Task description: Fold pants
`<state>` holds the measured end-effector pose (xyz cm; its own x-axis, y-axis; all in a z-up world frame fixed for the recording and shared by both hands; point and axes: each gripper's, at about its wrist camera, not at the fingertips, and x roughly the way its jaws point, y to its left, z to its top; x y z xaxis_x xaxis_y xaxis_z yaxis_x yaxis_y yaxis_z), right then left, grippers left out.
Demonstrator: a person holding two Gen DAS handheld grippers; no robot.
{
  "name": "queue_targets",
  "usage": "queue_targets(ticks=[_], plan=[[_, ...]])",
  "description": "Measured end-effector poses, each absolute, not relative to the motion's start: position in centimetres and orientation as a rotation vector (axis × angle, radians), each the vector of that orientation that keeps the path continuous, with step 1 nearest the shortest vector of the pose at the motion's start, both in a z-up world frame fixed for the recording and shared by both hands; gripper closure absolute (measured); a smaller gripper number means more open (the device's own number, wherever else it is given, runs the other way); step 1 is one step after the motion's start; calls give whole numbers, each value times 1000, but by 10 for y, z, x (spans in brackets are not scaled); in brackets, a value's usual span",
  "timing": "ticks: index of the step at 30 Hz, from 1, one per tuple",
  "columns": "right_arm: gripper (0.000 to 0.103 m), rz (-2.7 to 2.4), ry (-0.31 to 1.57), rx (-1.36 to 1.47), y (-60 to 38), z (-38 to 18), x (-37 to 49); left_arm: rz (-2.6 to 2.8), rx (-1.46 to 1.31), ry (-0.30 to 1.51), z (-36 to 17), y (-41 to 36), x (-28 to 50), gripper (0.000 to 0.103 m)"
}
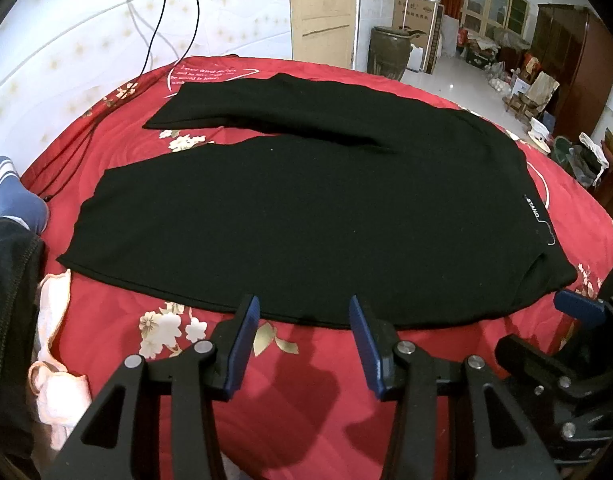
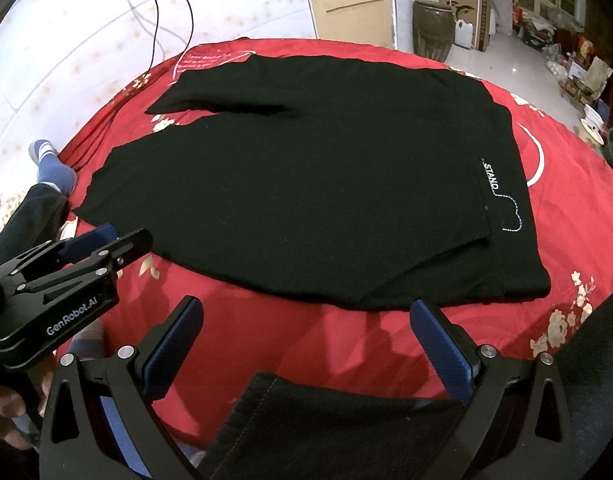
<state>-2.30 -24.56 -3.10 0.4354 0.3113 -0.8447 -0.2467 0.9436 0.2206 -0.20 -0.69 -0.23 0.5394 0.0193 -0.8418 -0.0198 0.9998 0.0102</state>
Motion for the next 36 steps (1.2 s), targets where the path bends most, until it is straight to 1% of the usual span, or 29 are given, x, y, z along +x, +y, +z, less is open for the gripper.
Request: queue_targets(ticks=[18,23,30,36], plan=[[0,381,1084,47,-241,-28,-21,29,2,1014,-3,-7,1,53],[0,387,1057,54,-245,-17,-13,21,-5,1010,2,-6,8,53],[0,391,1040,64,-257,-8,23,3,-10,1038,4,-7,36,53],[0,380,1035,123,-276,-1,84,-26,-29,1023,15,4,91,53]])
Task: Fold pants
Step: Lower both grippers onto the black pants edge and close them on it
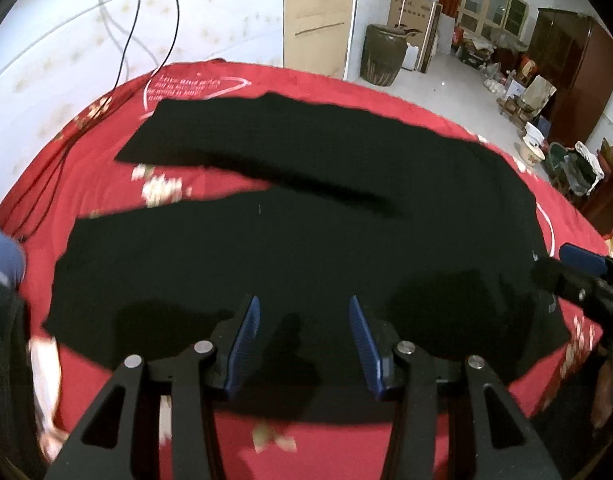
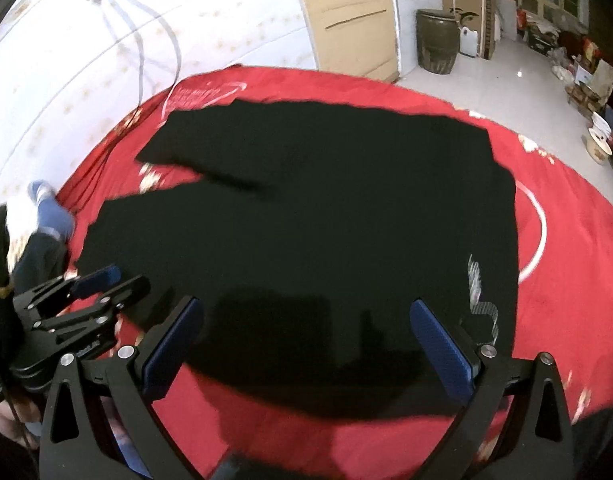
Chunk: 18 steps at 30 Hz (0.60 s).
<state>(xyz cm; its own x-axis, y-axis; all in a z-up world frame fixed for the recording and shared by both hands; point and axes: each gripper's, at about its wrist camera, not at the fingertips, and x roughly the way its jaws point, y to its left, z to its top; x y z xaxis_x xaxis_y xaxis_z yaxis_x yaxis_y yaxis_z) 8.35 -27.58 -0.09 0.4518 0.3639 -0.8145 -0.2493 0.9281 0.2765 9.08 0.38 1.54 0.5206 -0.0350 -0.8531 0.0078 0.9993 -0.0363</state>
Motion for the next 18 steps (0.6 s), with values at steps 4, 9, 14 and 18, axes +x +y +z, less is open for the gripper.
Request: queue_targets(ticks=[4,9,14,18], plan=[[0,378,1008,103,-284,4,133,-29,1,991,25,11,136,53],[0,439,999,83,-287,-4,203,14,23,960,27,29,204,53],[0,518,1009,53,-285,-28,265,48,37,985,2,53,265,44],[0,560,1017,26,-283,-46,302,81,41,1006,-14,65,300,41]])
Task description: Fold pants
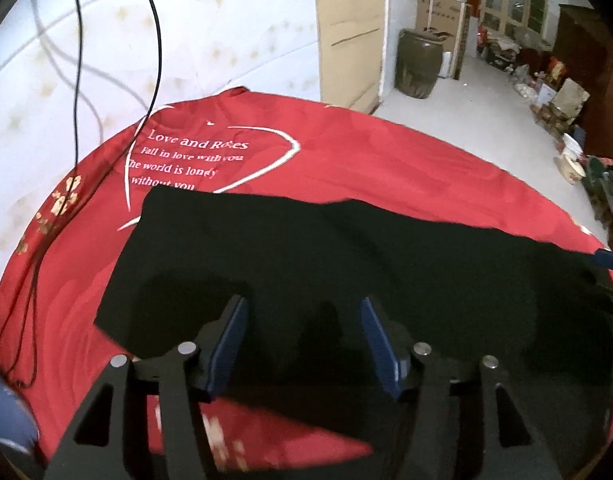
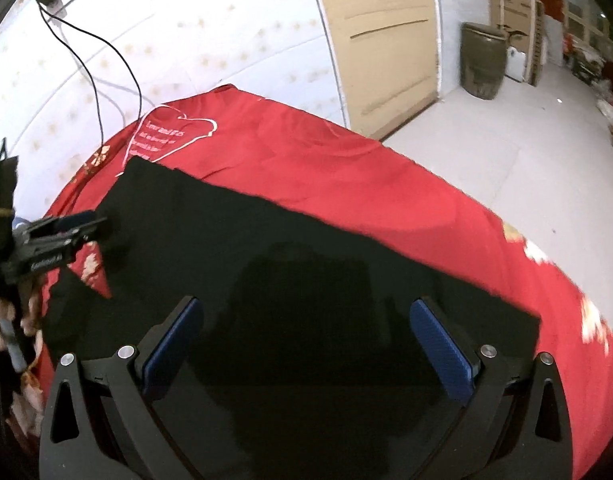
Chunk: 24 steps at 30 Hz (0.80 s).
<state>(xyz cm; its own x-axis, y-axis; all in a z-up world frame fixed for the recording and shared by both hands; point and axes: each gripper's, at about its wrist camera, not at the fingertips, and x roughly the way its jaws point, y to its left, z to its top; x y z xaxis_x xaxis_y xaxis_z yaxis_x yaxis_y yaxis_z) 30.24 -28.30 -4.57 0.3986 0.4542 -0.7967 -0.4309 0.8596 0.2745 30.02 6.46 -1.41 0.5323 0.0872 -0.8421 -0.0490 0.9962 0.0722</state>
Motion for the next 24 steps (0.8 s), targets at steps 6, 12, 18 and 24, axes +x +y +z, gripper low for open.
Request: queue_targets(ticks=[6,12,18,24], plan=[[0,593,1065,-26,-275,-77,339,102,62,1025,-34,60,333,41],[10,623,1088,-91,-266,-90,349,116,127,999,-42,45,341,39],[60,691,1105,-73,-260,-84,349,78,144,1009,-41,30,340,83],[93,653,1077,-128,-255,-68,339,100,173,993,-34,14,331,101]])
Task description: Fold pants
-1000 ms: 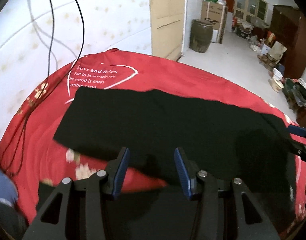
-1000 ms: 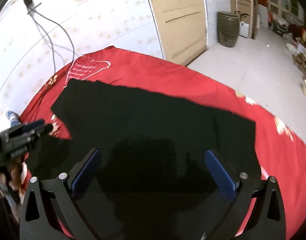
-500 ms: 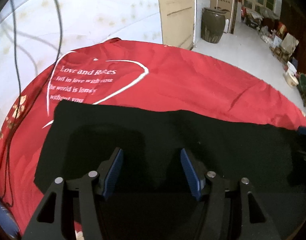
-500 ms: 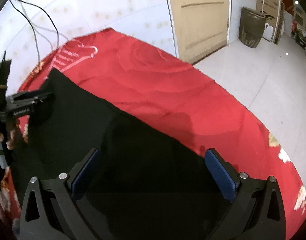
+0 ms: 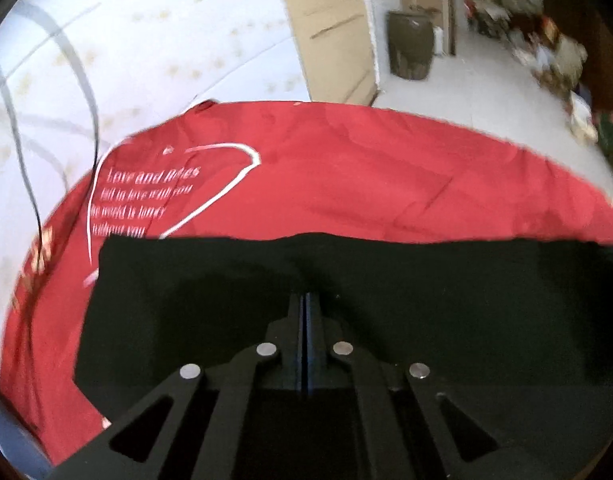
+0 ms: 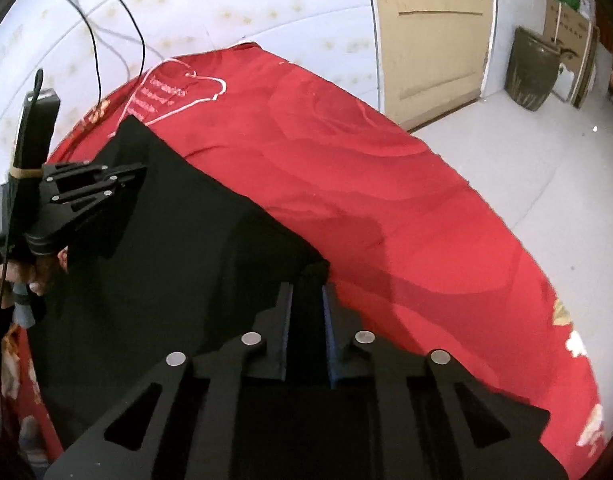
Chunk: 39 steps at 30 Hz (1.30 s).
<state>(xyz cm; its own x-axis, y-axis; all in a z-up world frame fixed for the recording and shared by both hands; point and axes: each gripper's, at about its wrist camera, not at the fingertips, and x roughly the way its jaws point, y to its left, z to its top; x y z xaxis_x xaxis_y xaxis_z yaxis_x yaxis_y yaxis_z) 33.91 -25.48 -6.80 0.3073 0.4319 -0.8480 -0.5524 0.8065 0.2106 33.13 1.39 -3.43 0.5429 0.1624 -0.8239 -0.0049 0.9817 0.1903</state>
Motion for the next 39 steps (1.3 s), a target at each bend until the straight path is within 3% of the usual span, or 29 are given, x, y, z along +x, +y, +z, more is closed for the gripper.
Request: queue_targets(ticks=[4,11,18,20,24,25,26,27,28,30,39], plan=[[94,635,1006,-92,-262,-33,323,102,126,926,-4,27,301,102],[94,684,931,-55,-269,24,214,96,-43,835,42,44,191,102],[94,661,1143,25,-261,-16,96,95,-157,914,26,58,81,102],[94,618,1274,57,-256,-42,80,85,-183,954,19,62,68,102],[90,547,1343,101,-248,-46,79,88,-200,982,19,64,61,100],[88,542,1344,133,-251,-45,79,85,-197,979,22,63,64,98],[80,543,1323,169,-255,-42,78,81,-189,972,24,61,66,94],[68,541,1293,200,-259,-38,78,75,-178,966,26,59,70,80],[64,541,1273,222,-264,-33,72,67,-167,959,28,56,77,64],[61,536,1224,281,-277,-27,68,48,-140,948,31,48,91,54],[61,538,1136,384,-285,-36,98,109,15,979,10,24,227,50]])
